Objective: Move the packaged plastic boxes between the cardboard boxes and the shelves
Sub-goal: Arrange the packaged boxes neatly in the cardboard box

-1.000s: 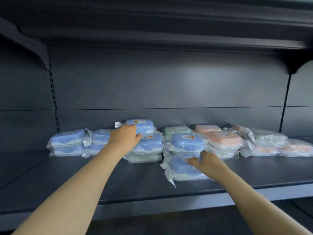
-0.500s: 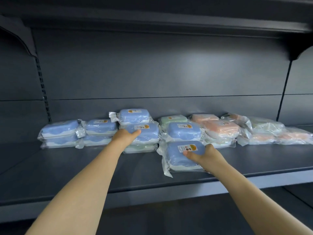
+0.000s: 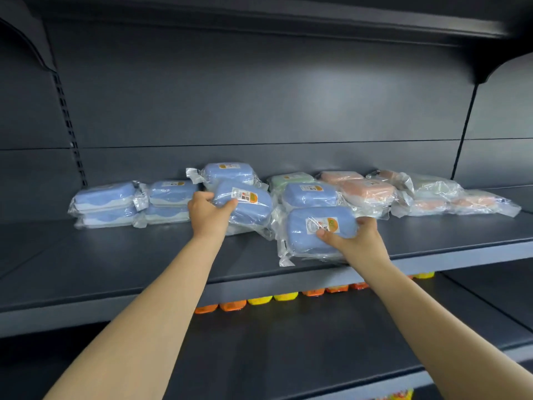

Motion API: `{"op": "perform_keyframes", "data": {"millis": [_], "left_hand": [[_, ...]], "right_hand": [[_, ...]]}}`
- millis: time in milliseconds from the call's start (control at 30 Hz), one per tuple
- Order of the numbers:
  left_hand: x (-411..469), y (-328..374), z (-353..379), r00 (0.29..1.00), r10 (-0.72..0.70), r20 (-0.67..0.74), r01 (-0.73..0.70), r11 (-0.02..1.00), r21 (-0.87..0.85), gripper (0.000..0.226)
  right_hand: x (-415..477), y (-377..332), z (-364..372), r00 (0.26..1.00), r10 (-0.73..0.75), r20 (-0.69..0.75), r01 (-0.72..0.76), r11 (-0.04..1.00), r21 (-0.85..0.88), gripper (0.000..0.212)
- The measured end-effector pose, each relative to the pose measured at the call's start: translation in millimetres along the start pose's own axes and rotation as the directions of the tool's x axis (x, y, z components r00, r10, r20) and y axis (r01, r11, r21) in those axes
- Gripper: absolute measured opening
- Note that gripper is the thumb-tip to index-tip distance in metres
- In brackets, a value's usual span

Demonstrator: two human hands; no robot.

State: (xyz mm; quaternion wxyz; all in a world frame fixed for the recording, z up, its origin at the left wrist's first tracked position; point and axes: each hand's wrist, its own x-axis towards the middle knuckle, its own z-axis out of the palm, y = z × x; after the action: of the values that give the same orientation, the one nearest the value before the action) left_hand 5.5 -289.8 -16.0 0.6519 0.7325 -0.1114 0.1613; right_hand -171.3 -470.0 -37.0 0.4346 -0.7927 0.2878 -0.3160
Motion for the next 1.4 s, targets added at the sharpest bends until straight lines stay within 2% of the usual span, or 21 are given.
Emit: {"op": "perform_keyframes", "data": {"millis": [200,333,533,633,733,833,900,967,1033,1100,1200,1300,1400], "left_hand": [[-35,6,-28,1.0,0.024,-0.006,-0.024,0.997,-0.07,0.043],[-66,15,-44,0.996,-0.004,-0.089,-0.006,0.993,-0.117,0.044],[-137,14,-84,0.982,-0.098,-0.16,0.076,0.988,-0.137,0.035],[-186,9,-107,0.97,-0.145,-0.197,0.108,0.977,-0.184,0.033],[-246,-1,-132,0.964,-0.171,-0.205,0.115,0.959,-0.259,0.026],[-305,-37,-157,0.967,-0.184,-0.176,0.147,0.968,-0.205,0.025],[-336,-67,-174,0.956,-0.245,-0.162,0.217,0.961,-0.172,0.016],[-356,-102,-185,0.931,-0.342,-0.126,0.318,0.932,-0.173,0.011],[-375,-153,-198,0.878,-0.458,-0.136,0.447,0.888,-0.107,0.022],[-388,-170,-203,0.859,-0.49,-0.152,0.479,0.872,-0.104,0.025],[-395,-216,-204,0.805,-0.573,-0.154,0.568,0.819,-0.084,0.013],[-396,-268,-209,0.731,-0.657,-0.183,0.657,0.751,-0.071,0.019],[-393,-325,-214,0.607,-0.775,-0.176,0.78,0.624,-0.055,0.021]], "right_hand": [[-35,-7,-8,0.999,-0.005,0.044,0.006,0.999,-0.032,0.103],[-53,-10,-16,0.998,-0.01,0.057,0.011,1.0,-0.011,0.101],[-91,14,-42,0.991,-0.005,0.131,0.007,1.0,-0.012,0.095],[-120,35,-52,0.982,-0.029,0.189,0.021,0.999,0.045,0.096],[-155,62,-53,0.96,-0.058,0.273,0.047,0.998,0.049,0.077],[-188,97,-41,0.926,-0.039,0.376,0.055,0.998,-0.031,0.059],[-212,125,-28,0.895,-0.007,0.445,0.049,0.995,-0.083,0.047],[-234,151,-15,0.865,0.075,0.495,0.005,0.988,-0.157,0.054],[-252,186,18,0.823,0.172,0.542,-0.032,0.966,-0.257,0.071],[-264,204,27,0.802,0.242,0.546,-0.077,0.949,-0.307,0.079],[-278,238,63,0.76,0.347,0.55,-0.094,0.895,-0.435,0.054],[-288,269,100,0.703,0.462,0.54,-0.173,0.848,-0.501,0.059],[-294,298,138,0.661,0.556,0.503,-0.257,0.798,-0.545,0.062]]}}
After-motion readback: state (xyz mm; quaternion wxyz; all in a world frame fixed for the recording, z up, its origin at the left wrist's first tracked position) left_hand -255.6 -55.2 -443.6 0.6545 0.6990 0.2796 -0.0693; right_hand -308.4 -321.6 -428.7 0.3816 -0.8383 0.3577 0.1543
